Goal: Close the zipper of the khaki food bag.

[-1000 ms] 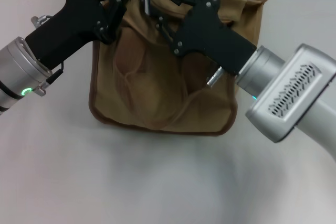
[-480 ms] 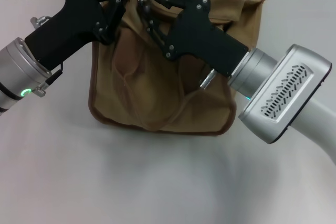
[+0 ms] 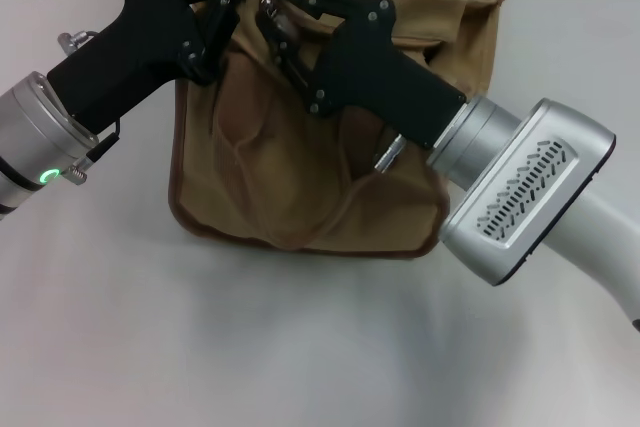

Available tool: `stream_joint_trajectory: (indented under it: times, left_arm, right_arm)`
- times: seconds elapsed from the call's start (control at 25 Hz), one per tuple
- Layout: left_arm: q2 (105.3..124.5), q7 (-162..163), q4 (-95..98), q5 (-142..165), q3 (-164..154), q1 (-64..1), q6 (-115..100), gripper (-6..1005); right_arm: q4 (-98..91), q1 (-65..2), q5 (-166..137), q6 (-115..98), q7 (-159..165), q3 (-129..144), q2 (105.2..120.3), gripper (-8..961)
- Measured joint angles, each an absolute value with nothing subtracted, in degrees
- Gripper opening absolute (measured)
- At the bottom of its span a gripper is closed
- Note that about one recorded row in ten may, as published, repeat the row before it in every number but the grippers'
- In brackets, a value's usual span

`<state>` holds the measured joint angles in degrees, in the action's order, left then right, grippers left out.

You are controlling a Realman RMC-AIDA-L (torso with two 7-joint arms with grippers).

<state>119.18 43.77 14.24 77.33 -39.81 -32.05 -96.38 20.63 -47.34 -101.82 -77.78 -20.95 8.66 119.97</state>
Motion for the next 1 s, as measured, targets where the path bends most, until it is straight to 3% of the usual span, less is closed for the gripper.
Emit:
stream_joint_trajectory:
  times: [0.56, 0.92, 1.0]
  left_arm:
    - [119.18, 43.77, 14.24, 77.09, -39.82, -32.24, -96.14, 93]
    - [119.18, 43.77, 14.24, 76.68, -39.82, -32.11, -96.12, 97]
    - [119.18, 43.77, 14.24, 76.67, -39.81, -32.09, -96.1, 98]
  right_arm:
    - [20.74, -46.93, -101.87, -76.63, -20.66, 7.58, 119.97, 290]
    - [20.75, -46.94, -102.48, -76.2, -20.86, 7.56, 119.97, 17]
    - [20.75, -46.92, -102.5, -76.09, -20.89, 7.55, 119.97, 15]
